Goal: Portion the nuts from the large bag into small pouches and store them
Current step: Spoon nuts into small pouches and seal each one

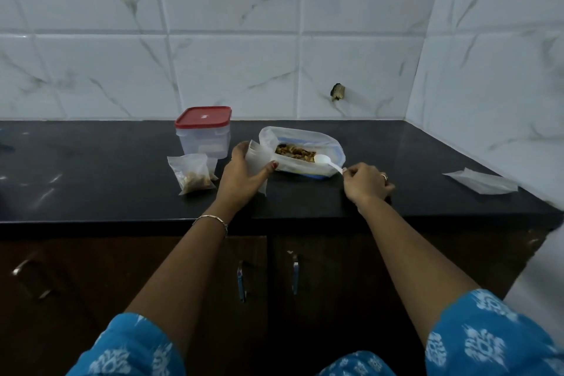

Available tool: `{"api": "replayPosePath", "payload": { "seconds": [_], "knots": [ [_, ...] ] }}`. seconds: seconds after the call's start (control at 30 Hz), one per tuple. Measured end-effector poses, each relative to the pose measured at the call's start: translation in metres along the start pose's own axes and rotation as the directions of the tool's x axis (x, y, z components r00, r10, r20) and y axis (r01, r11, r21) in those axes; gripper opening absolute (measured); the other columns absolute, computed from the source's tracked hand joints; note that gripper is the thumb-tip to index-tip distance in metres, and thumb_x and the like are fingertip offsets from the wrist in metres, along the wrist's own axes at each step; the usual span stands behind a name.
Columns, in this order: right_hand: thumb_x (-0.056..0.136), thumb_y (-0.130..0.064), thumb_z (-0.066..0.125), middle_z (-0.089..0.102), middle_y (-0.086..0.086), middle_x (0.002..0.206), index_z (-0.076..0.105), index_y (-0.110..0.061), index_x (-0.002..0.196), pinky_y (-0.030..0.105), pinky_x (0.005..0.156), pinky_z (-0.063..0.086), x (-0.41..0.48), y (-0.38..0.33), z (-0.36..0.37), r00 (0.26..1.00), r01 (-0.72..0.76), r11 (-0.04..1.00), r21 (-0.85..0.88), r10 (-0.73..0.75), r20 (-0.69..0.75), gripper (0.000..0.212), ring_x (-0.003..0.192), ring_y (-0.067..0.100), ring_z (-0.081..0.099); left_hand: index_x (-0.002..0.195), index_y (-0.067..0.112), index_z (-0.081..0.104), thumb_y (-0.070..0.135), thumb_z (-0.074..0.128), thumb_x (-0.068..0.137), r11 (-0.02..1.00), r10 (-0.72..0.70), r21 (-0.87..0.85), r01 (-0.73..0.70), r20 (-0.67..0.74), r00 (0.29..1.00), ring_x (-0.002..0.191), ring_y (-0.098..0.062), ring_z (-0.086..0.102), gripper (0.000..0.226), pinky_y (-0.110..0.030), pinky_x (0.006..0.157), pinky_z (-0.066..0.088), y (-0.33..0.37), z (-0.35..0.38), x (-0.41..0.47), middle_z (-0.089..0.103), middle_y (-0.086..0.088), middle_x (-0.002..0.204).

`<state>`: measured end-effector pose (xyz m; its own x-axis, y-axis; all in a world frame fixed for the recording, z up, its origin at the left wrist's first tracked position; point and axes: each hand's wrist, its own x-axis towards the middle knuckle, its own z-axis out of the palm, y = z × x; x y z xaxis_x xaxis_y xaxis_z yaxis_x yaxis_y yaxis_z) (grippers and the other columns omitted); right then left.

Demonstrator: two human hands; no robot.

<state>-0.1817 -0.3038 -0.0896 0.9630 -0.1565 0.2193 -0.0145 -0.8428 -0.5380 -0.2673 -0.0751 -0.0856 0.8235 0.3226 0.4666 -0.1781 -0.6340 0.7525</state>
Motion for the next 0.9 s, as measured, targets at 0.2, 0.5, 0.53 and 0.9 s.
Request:
{"api": "replayPosePath", "payload": {
  "seconds": [0.2, 0.5, 0.53, 0.9],
  "knots": [
    [0.097, -0.026, 0.053, 0.064, 0.0, 0.104, 0.057, -0.021, 0.105, 0.041, 0.095, 0.033, -0.001, -0.003, 0.001, 0.98, 0.179, 0.973, 0.144, -0.163, -0.114, 0.01, 0.106, 0.022, 0.054, 0.142, 0.009, 0.034, 0.039, 0.067, 0.088, 0.991, -0.086, -0.099, 0.09, 0.037, 0.996, 0.12, -0.017, 0.047, 0.07, -0.026, 0.093, 0.039, -0.006, 0.003, 0.006, 0.048, -0.009, 0.14],
    [0.093, -0.003, 0.048, 0.068, 0.009, 0.104, 0.068, -0.015, 0.115, 0.036, 0.078, 0.049, 0.029, -0.043, 0.004, 0.796, 0.603, 0.797, -0.039, -0.604, -0.026, 0.031, 0.099, 0.027, 0.059, 0.134, 0.013, 0.025, 0.041, 0.055, 0.095, 0.986, -0.034, -0.158, 0.044, 0.07, 0.997, 0.124, -0.024, 0.048, 0.057, -0.037, 0.101, 0.041, -0.018, 0.01, 0.032, 0.046, -0.01, 0.136],
    [0.092, -0.002, 0.048, 0.068, 0.008, 0.104, 0.068, -0.016, 0.115, 0.036, 0.079, 0.05, 0.032, -0.046, 0.006, 0.779, 0.624, 0.777, -0.079, -0.627, -0.017, 0.034, 0.1, 0.027, 0.059, 0.135, 0.015, 0.024, 0.043, 0.054, 0.095, 0.988, -0.022, -0.152, 0.035, 0.084, 0.996, 0.126, -0.023, 0.046, 0.057, -0.037, 0.103, 0.039, -0.019, 0.011, 0.033, 0.045, -0.009, 0.139],
    [0.09, -0.001, 0.052, 0.067, 0.005, 0.095, 0.068, -0.018, 0.103, 0.025, 0.07, 0.042, 0.068, -0.09, 0.04, 0.669, 0.717, 0.611, -0.336, -0.738, 0.085, 0.027, 0.093, 0.018, 0.061, 0.134, 0.022, 0.022, 0.04, 0.043, 0.1, 0.974, -0.03, -0.214, 0.072, 0.194, 0.981, 0.123, -0.013, 0.044, 0.044, -0.027, 0.097, 0.034, -0.023, 0.018, 0.038, 0.044, 0.003, 0.133]
  ]
}}
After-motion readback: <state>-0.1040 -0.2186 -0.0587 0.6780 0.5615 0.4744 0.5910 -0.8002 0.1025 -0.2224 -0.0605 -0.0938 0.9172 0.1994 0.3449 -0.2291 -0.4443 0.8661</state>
